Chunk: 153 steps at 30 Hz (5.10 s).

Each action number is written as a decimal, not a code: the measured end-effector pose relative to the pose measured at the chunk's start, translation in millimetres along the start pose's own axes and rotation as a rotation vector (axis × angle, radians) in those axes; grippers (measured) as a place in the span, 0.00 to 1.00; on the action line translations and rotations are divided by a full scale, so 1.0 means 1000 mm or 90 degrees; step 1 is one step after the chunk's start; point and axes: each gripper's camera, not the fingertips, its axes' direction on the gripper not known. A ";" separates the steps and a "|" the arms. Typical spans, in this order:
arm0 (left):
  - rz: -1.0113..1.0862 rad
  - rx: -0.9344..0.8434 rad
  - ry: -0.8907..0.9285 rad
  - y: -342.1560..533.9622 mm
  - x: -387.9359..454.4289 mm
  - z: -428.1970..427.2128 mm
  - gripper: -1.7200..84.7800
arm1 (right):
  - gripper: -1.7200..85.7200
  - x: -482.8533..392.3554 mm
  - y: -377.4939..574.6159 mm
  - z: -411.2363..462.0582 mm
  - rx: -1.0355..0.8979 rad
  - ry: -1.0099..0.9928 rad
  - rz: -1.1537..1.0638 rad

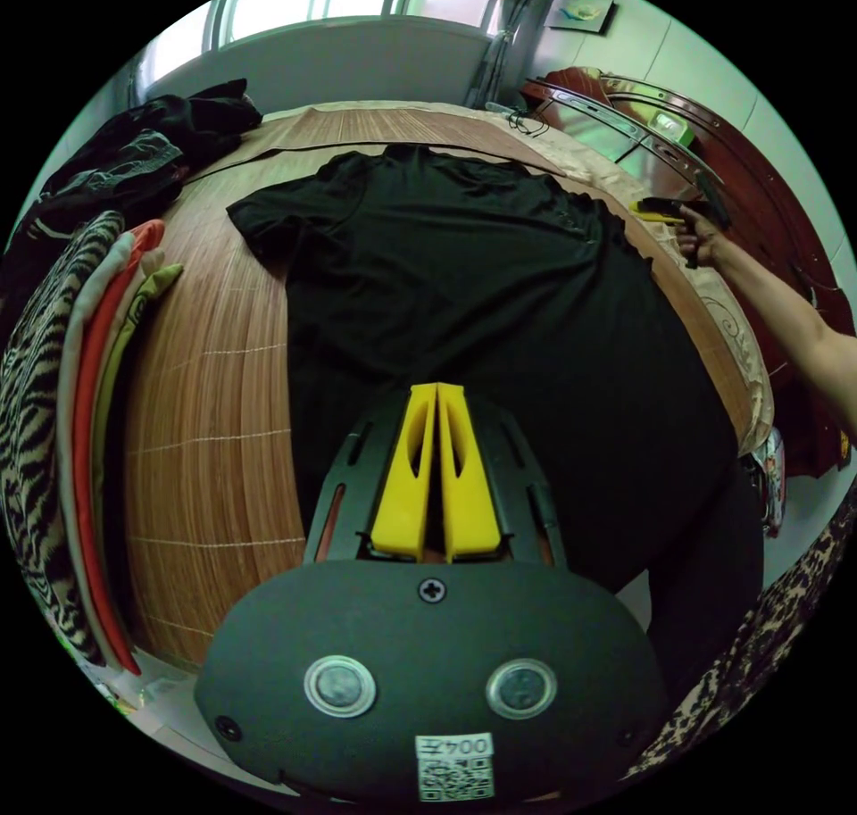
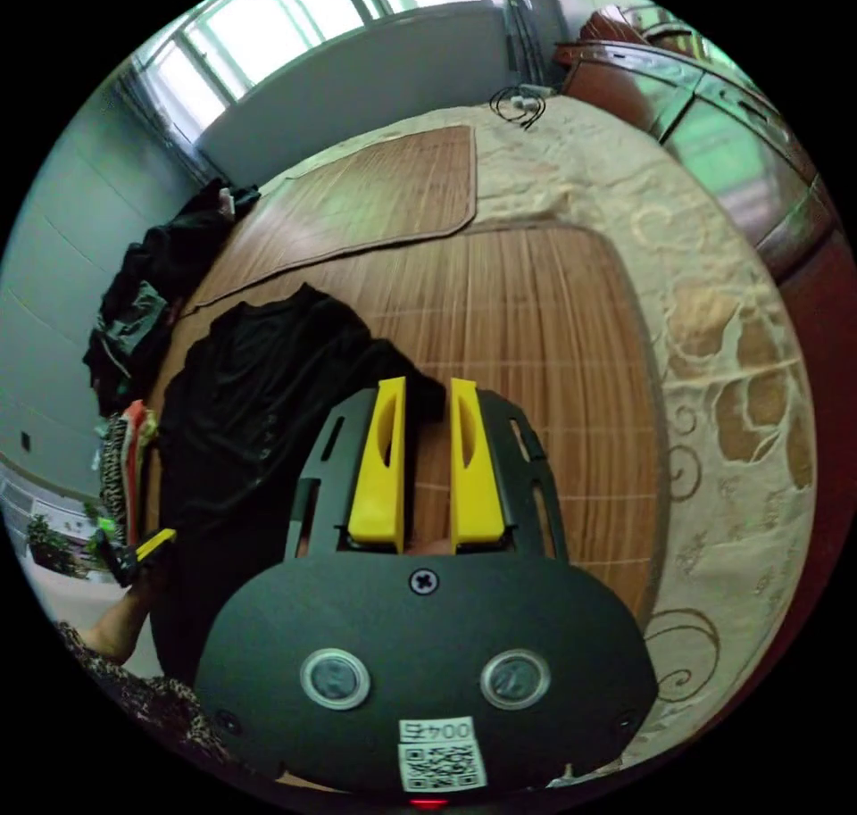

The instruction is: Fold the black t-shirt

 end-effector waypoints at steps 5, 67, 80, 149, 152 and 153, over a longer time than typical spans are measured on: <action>0.009 0.001 -0.019 0.000 0.007 -0.004 0.03 | 0.11 -0.030 0.042 0.008 -0.043 0.069 -0.073; -0.024 0.012 -0.049 0.104 0.042 -0.126 0.02 | 0.01 -0.315 0.601 -0.212 -0.030 0.185 -0.119; -0.035 -0.001 -0.045 0.106 0.027 -0.148 0.02 | 0.01 -0.258 0.668 -0.250 0.030 0.040 -0.004; -0.188 -0.074 0.146 0.195 -0.148 -0.229 0.02 | 0.06 -0.087 0.784 -0.218 -0.089 -0.001 0.349; -0.191 -0.073 0.156 0.197 -0.148 -0.225 0.02 | 0.03 -0.071 0.786 -0.229 -0.114 0.037 0.350; -0.194 -0.075 0.161 0.197 -0.148 -0.222 0.02 | 0.03 -0.066 0.787 -0.231 -0.115 0.036 0.354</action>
